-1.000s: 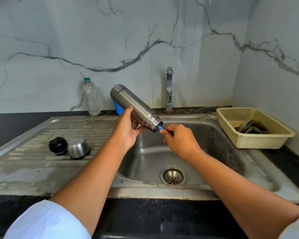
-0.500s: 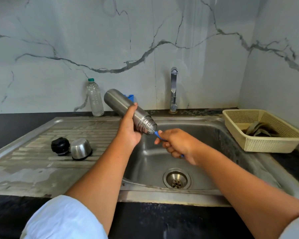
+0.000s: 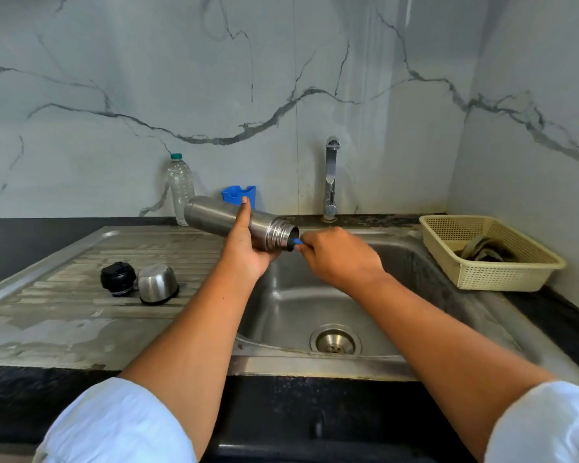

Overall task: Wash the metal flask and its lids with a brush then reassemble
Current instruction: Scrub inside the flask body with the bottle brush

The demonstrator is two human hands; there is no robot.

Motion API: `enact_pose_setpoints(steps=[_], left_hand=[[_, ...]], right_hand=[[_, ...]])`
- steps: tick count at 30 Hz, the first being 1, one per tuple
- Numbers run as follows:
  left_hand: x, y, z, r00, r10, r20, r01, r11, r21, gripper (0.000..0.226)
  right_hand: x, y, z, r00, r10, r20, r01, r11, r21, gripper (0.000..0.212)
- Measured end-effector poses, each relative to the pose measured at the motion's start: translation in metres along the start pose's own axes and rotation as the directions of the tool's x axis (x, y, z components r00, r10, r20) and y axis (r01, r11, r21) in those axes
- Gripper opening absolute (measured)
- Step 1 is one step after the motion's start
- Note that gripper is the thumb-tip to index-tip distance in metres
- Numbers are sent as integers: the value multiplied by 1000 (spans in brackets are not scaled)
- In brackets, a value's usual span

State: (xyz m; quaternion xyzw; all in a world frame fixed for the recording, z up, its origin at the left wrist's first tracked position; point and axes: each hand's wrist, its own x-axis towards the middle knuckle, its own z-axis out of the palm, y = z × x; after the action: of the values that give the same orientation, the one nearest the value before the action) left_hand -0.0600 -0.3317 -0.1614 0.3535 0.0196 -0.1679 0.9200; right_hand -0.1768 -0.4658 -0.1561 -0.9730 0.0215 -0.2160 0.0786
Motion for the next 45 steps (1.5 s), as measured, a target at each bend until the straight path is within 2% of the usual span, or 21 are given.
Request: enact_pose_setpoints(steps=[2,5,8,12,15,17,20,22,25,27,29,32,34,38,42,45], left_hand=[[2,2,-2,999,33,20,-33,999,-34,64],[3,9,-5,994,103,38,-101,993,-56,61],[6,18,-10,988,144,49,-137,982,-129,61],[5,9,-6,981,168,94,-159,983,-94,46],[3,2,-2,981,159,111,-158,987,-22,43],[3,13,-4,977,195,87,-191,980,-53,44],[5,23,-8,970,238,49,-233,968,-92,46],[2,11,-6,976,210,63,-209,978,-24,50],[1,5,-2,981,192,33,-193,981,21,53],[1,20,-4,974,227,-11,-227,973,-40,54],[1,28,-9,969,246,-30,-248,966,-70,46],[-3,8,-1,983,184,-13,-183,983,25,37],[-6,6,5,985,175,-8,-174,983,51,42],[1,33,-5,965,249,-75,-253,967,-39,45],[2,14,-6,982,182,-47,-180,983,40,56],[2,16,-2,985,166,-44,-166,986,10,57]], right_hand=[[-3,2,0,994,46,103,-73,956,284,34],[-6,5,-9,959,101,265,-246,762,599,40],[-13,8,-24,905,64,420,-375,582,721,39],[-12,2,-21,903,28,428,-377,528,761,37],[-10,0,-11,933,52,356,-322,567,758,39],[-9,7,-14,953,29,301,-242,667,704,39],[-9,16,-17,974,-20,224,-104,845,525,40],[-8,10,-12,982,-47,185,-44,887,461,40],[-9,8,-7,988,-61,141,3,923,384,41],[-11,18,-12,991,-81,106,40,939,341,42],[-12,18,-16,989,-118,88,87,951,295,42],[-9,2,-10,986,-142,82,121,966,227,35],[-8,3,-11,989,-131,73,116,975,189,32],[-14,14,-21,984,-171,47,165,980,115,39],[-9,-6,-13,977,-209,41,209,978,15,30],[-9,4,-14,980,-197,-1,197,980,9,32]])
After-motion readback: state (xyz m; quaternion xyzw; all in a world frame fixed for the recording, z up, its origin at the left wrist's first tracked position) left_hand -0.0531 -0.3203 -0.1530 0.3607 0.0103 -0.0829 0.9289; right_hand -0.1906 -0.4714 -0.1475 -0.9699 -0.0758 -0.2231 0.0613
